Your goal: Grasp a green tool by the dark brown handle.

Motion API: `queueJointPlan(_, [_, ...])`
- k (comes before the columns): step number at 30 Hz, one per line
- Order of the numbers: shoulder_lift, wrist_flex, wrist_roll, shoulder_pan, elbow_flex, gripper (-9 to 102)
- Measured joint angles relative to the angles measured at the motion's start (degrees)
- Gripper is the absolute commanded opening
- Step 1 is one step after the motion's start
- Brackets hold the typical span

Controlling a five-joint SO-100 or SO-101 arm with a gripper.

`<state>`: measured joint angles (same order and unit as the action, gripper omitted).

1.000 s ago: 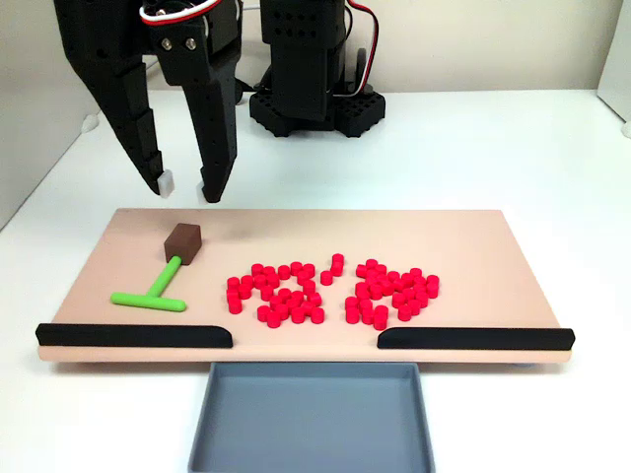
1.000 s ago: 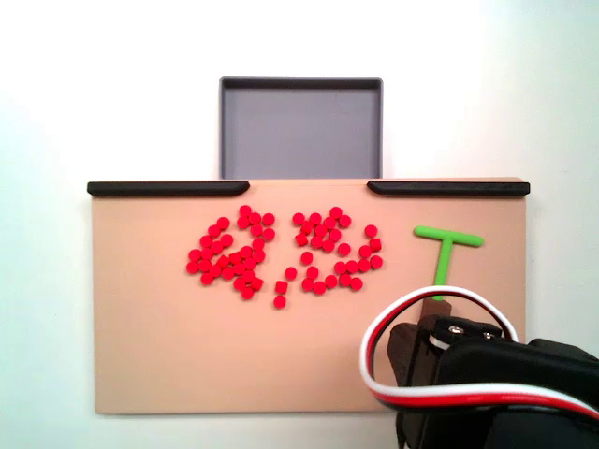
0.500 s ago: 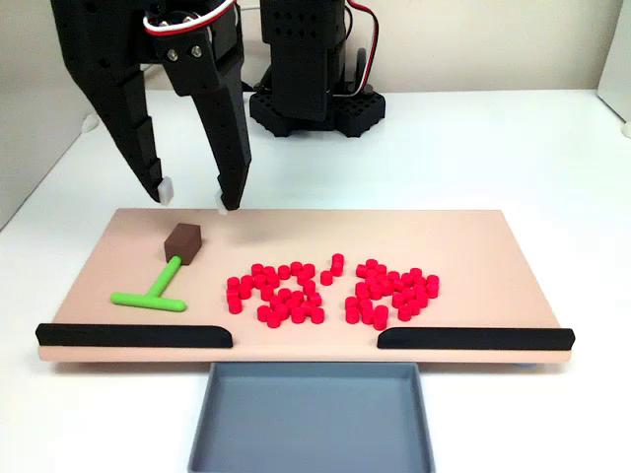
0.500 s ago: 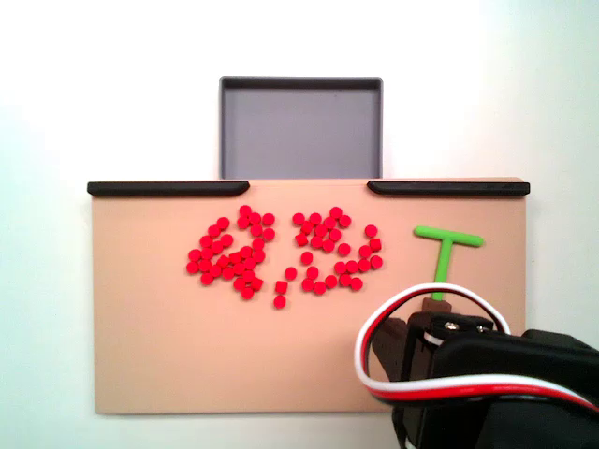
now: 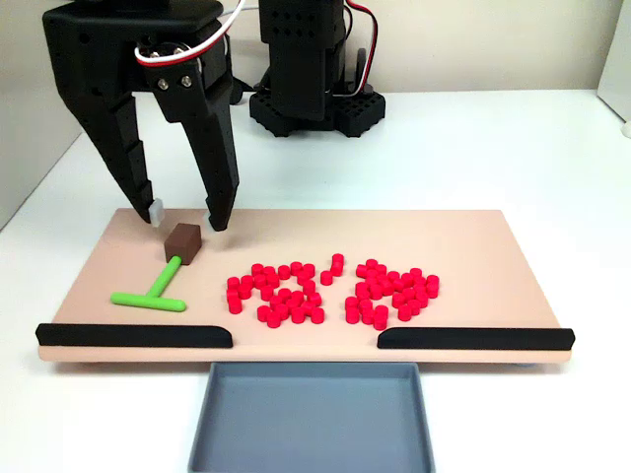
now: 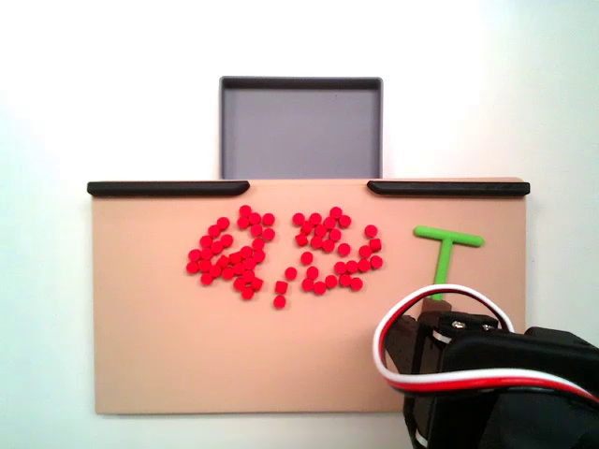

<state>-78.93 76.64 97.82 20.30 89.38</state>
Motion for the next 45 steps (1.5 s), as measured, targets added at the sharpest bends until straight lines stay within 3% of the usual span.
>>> queueJointPlan(45, [2.0,-2.7,0.4,-1.1,0.8,10])
